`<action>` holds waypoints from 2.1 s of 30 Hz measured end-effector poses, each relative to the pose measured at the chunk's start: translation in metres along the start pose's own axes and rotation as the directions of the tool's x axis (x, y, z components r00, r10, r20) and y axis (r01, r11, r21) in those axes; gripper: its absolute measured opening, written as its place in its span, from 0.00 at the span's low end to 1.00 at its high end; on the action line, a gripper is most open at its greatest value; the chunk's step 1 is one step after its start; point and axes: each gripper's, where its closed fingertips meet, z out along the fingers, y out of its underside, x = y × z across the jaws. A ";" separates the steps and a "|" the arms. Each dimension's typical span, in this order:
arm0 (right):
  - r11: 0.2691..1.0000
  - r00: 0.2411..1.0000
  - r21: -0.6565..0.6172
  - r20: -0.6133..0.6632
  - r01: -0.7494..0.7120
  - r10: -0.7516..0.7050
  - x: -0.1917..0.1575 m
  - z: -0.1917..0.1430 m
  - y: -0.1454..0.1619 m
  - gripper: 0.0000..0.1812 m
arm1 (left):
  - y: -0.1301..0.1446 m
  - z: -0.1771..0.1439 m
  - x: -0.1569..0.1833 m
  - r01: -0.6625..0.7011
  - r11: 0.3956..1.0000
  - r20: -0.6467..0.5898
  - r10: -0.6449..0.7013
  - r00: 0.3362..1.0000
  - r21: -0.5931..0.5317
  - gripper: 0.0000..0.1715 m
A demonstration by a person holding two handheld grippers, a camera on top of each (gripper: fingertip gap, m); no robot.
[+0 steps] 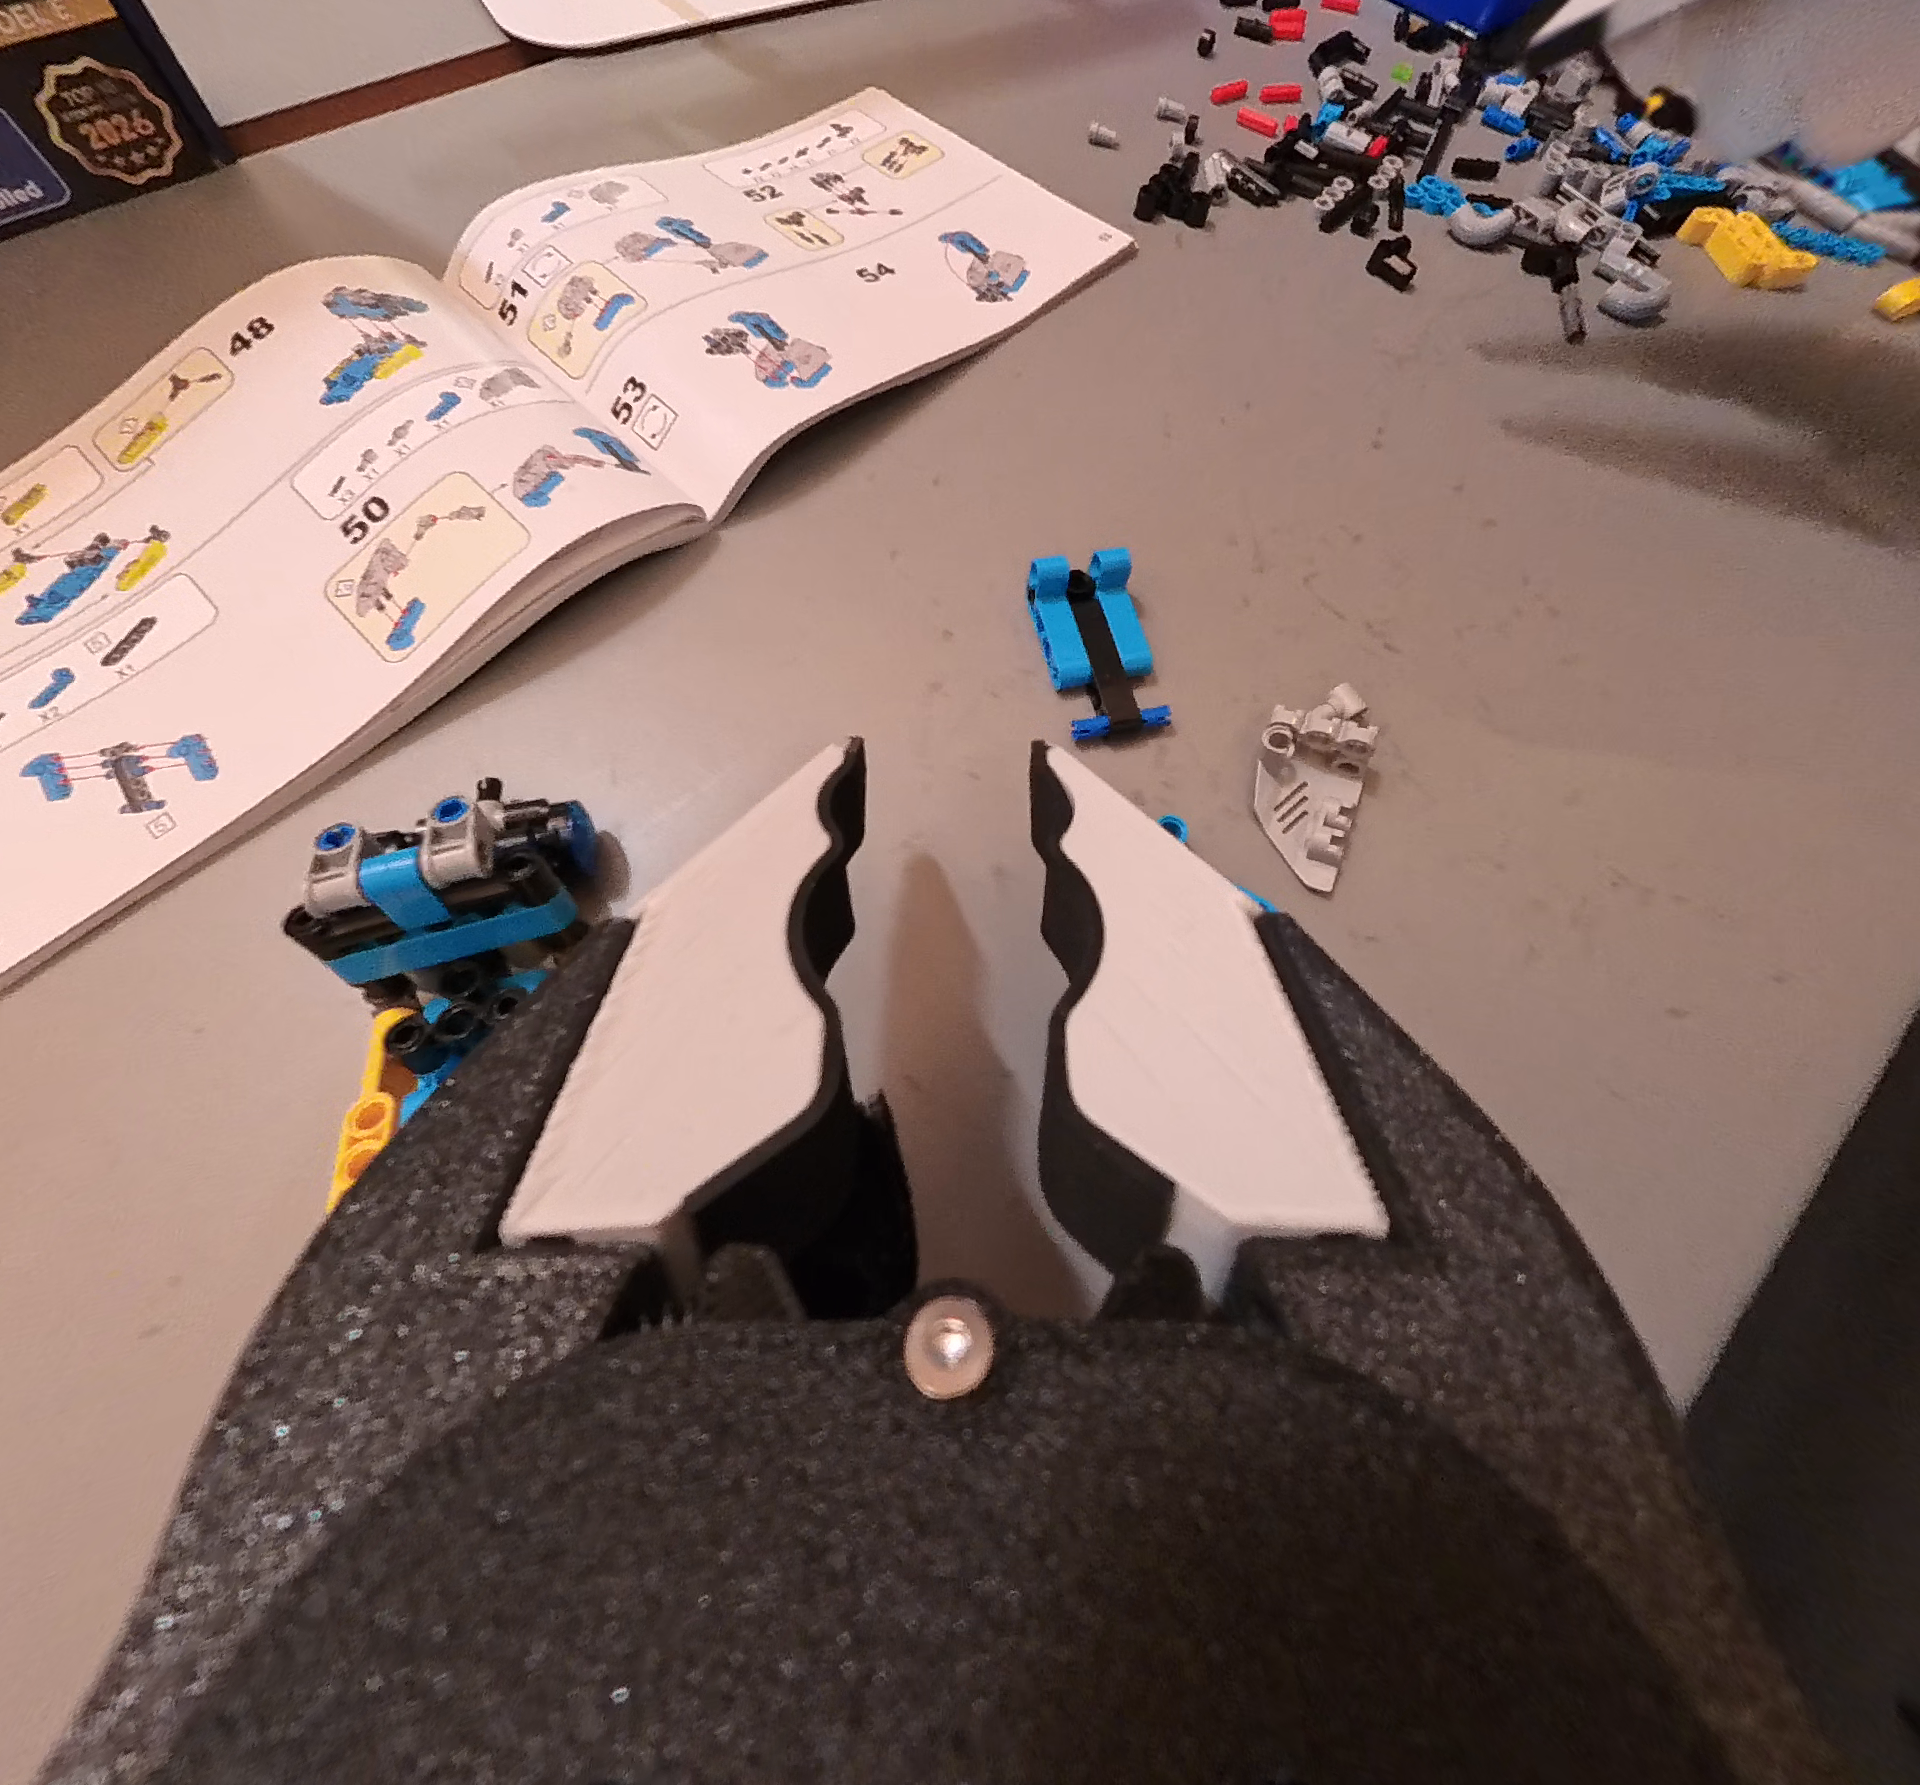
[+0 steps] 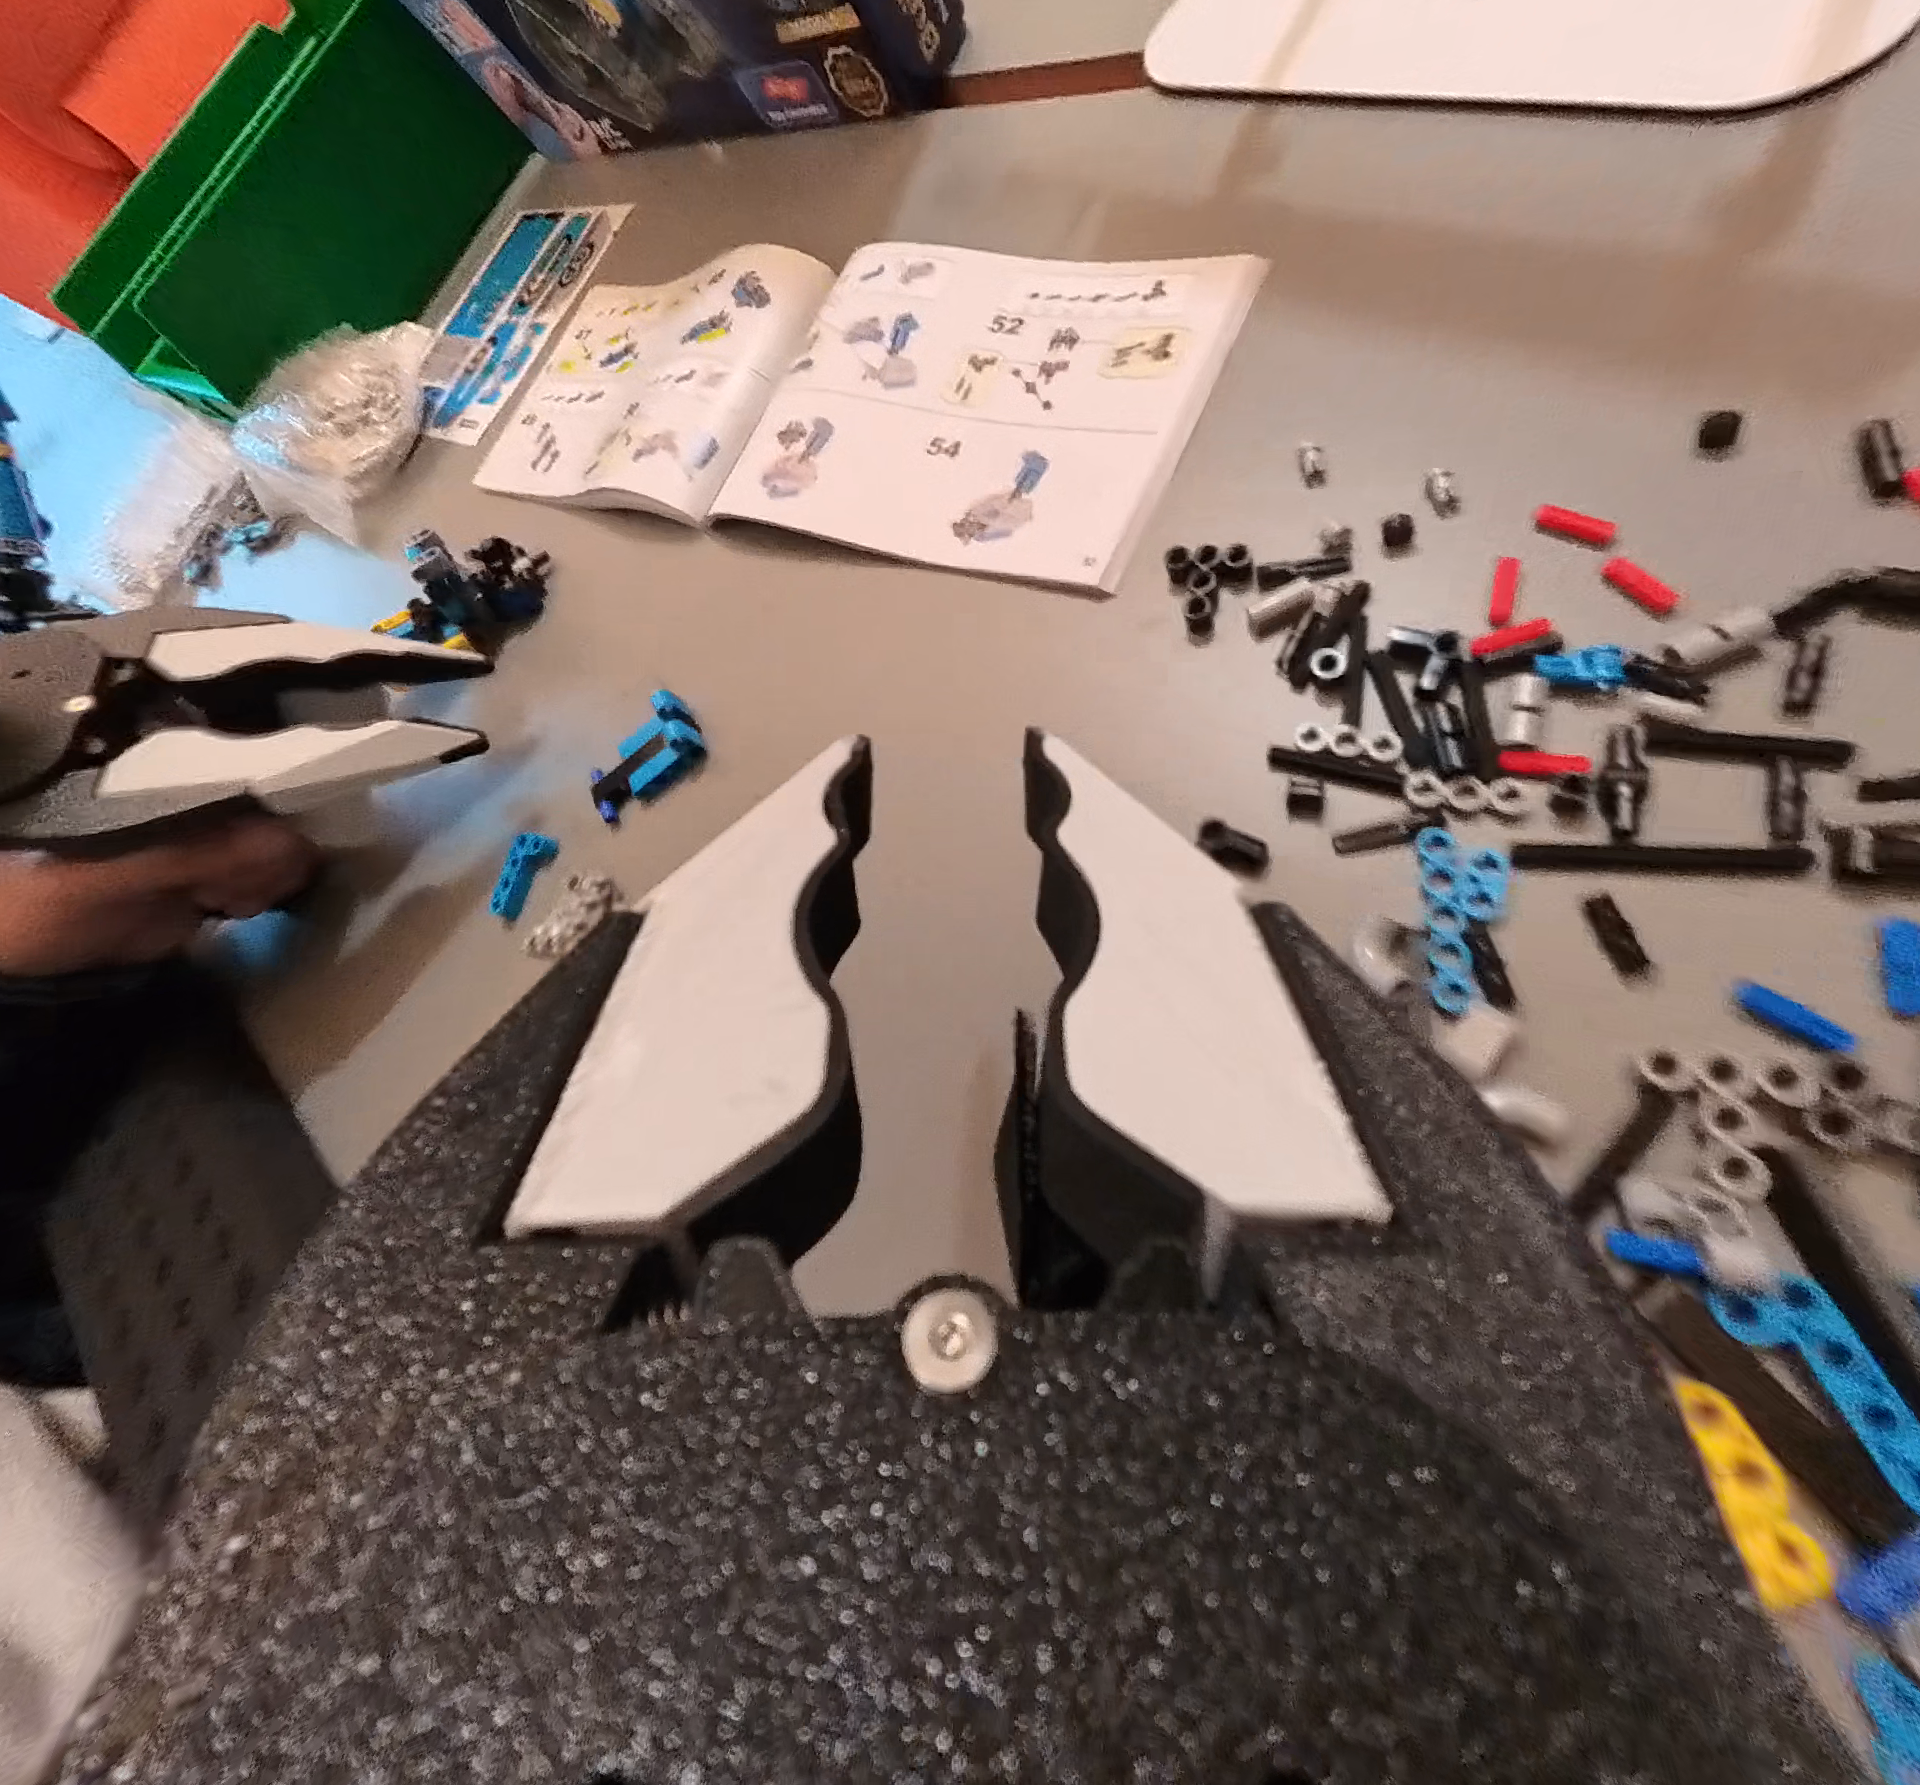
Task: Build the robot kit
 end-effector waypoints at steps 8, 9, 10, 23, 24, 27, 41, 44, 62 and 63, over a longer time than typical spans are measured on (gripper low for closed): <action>0.994 0.995 0.041 -0.021 0.100 -0.099 0.005 0.033 0.005 0.18 | 0.001 0.002 -0.001 0.049 0.999 -0.040 -0.049 0.998 -0.010 0.18; 0.996 0.995 0.024 -0.030 0.092 -0.091 0.008 0.035 0.009 0.19 | 0.001 0.002 0.000 0.043 0.999 -0.040 -0.044 0.998 -0.013 0.18; 0.997 0.996 0.019 -0.034 0.079 -0.078 0.010 0.037 0.010 0.22 | 0.002 0.003 0.000 0.034 0.999 -0.038 -0.035 0.999 -0.018 0.18; 0.999 0.998 -0.014 -0.028 0.049 -0.050 0.013 0.041 0.017 0.24 | 0.005 0.005 0.002 -0.005 0.999 -0.026 0.004 1.000 -0.039 0.18; 0.998 0.998 -0.020 -0.030 0.053 -0.053 0.013 0.041 0.018 0.24 | 0.005 0.005 0.003 -0.006 0.999 -0.026 0.005 1.000 -0.040 0.18; 0.996 0.995 -0.029 -0.064 0.079 -0.081 0.017 0.041 0.019 0.24 | 0.005 0.005 0.003 -0.008 0.999 -0.025 0.007 1.000 -0.038 0.18; 0.981 0.879 -0.151 -0.441 0.123 -0.178 0.101 0.018 0.006 0.21 | 0.006 0.005 0.002 -0.015 0.999 -0.022 0.014 1.000 -0.045 0.18; 0.983 0.909 -0.141 -0.384 0.117 -0.163 0.100 0.023 -0.005 0.16 | 0.006 0.005 0.002 -0.016 0.999 -0.025 0.015 1.000 -0.046 0.18; 0.940 0.921 -0.271 -0.268 0.208 -0.281 0.084 0.061 0.002 0.09 | 0.008 0.006 0.003 -0.034 0.998 -0.022 0.033 0.999 -0.058 0.18; 0.937 0.917 -0.274 -0.272 0.216 -0.291 0.084 0.062 0.002 0.09 | 0.008 0.006 0.003 -0.032 0.998 -0.022 0.031 0.999 -0.058 0.18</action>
